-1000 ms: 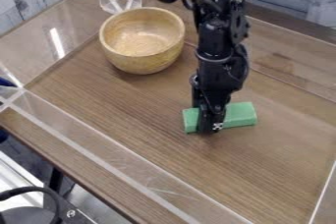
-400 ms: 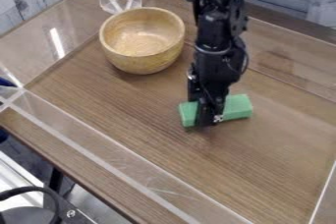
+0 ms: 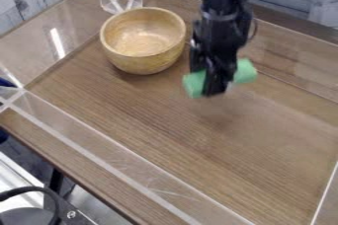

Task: Put the green block in the brown bowl

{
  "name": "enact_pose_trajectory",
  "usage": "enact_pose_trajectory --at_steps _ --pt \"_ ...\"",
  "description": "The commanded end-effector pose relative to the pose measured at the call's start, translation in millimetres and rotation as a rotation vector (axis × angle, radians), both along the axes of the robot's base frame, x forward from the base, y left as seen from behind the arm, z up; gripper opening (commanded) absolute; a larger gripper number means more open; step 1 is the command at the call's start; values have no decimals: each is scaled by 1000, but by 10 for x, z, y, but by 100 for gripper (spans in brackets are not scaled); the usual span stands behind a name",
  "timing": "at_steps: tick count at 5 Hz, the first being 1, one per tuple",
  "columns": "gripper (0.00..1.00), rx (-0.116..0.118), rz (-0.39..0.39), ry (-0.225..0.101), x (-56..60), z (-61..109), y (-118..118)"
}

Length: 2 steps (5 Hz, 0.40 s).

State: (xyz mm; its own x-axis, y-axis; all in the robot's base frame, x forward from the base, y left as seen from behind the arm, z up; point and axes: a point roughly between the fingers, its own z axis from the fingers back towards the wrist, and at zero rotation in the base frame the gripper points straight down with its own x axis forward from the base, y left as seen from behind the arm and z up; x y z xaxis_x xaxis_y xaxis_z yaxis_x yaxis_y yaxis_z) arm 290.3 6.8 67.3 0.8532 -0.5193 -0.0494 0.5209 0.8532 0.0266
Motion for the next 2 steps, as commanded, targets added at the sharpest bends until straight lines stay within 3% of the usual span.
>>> enact_pose_trajectory --at_steps 1,2 --pt "0 30 142 -132 252 487 254" --pt "0 49 247 -165 366 677 601"
